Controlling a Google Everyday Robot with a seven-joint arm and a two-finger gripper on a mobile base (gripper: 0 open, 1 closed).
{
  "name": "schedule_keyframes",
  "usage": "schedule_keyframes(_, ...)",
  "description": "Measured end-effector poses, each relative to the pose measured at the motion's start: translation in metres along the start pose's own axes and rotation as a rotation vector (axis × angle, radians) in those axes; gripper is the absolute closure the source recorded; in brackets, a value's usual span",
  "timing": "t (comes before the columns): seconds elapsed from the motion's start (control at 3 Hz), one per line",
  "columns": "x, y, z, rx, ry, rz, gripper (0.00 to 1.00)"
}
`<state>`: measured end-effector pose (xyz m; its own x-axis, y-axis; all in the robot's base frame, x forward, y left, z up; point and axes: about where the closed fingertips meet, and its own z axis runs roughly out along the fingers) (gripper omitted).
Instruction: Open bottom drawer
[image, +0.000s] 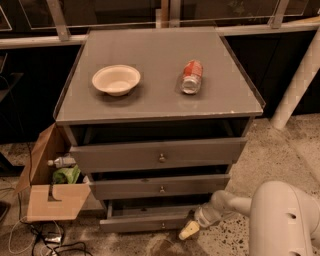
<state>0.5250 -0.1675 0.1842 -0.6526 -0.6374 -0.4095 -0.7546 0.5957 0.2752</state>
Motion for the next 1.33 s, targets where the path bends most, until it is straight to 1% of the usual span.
schedule_keyframes(0.33, -0.001, 0.001, -0.003, 0.0, 0.0, 0.0, 0.0)
schedule_keyframes(0.67, 0.009, 0.007, -0.009, 0.0, 0.005, 0.016, 0.0)
schedule_keyframes(1.0, 0.041, 0.024, -0.028, 0.004, 0.024, 0.056, 0.0)
schedule_keyframes(1.33, 0.057, 0.034, -0.04, 0.008, 0.036, 0.082, 0.0)
